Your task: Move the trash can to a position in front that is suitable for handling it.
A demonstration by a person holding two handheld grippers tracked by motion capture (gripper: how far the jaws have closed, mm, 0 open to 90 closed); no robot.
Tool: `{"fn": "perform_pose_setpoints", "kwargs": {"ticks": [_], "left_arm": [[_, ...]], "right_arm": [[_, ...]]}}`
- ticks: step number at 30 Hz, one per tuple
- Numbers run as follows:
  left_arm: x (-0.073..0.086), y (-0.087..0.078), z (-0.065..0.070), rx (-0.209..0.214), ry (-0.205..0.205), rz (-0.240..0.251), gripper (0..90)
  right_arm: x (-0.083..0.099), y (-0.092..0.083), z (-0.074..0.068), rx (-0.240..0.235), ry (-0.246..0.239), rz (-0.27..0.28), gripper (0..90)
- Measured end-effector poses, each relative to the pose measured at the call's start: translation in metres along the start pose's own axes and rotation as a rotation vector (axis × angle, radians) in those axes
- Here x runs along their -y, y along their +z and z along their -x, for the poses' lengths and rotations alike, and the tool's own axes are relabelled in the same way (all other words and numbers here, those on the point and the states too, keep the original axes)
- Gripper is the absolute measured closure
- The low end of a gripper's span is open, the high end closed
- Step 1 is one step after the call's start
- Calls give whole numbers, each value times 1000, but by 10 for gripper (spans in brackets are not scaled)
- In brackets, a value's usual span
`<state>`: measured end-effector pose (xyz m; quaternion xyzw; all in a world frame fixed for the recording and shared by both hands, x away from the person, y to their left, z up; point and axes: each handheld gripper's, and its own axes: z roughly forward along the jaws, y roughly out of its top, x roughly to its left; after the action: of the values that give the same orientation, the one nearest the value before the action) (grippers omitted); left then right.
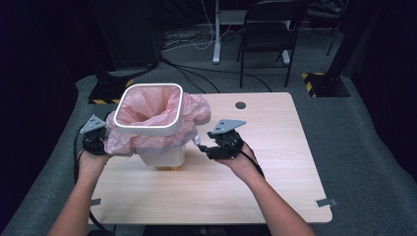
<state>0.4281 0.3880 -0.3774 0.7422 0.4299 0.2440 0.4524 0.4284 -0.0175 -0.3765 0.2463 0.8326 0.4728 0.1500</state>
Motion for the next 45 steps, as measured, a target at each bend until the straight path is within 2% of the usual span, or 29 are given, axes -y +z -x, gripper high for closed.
{"fn": "perform_pose_setpoints", "kwargs": {"ticks": [2, 4, 10, 13, 16, 18, 21, 24, 26, 28, 33, 35, 37, 42, 45], "left_arm": [[0, 3, -1, 1, -14, -8, 537], [0, 6, -1, 6, -13, -16, 544], [0, 12, 3, 21, 15, -41, 677], [0, 12, 3, 17, 20, -38, 744], [0, 11, 2, 20, 18, -39, 755], [0, 9, 2, 31, 18, -34, 743], [-1, 6, 2, 27, 9, -15, 644], [-3, -1, 1, -1, 5, 27, 543], [-4, -5, 1, -24, 4, 45, 502], [-5, -8, -1, -32, 7, 47, 479], [-7, -8, 1, -18, 24, 61, 513], [-7, -8, 2, 4, 29, 61, 581], [-7, -6, 2, 9, 38, 55, 607], [-8, -4, 3, 11, 46, 51, 606], [-9, 2, 4, -2, 58, 17, 553]], "right_arm": [[-3, 2, 0, 0, -1, 4, 400], [-5, 4, 0, -3, -1, 5, 402], [-7, 11, 0, -6, 5, -4, 409], [-8, 13, 1, -12, 12, -2, 420], [-10, 15, 0, -15, 14, 4, 438], [-12, 17, 0, -12, 12, 2, 454], [-14, 20, -1, -11, 8, -1, 484], [-15, 22, -1, -22, 5, -2, 537], [-15, 23, -3, -35, -9, -4, 588], [-16, 24, -4, -29, -21, -5, 596], [-17, 22, -4, -11, -30, -10, 612], [-17, 22, -4, -6, -35, -9, 615], [-17, 22, -3, -4, -34, -10, 619], [-16, 22, 0, -3, -36, -7, 625], [-17, 22, 1, 2, -42, -8, 629]]}}
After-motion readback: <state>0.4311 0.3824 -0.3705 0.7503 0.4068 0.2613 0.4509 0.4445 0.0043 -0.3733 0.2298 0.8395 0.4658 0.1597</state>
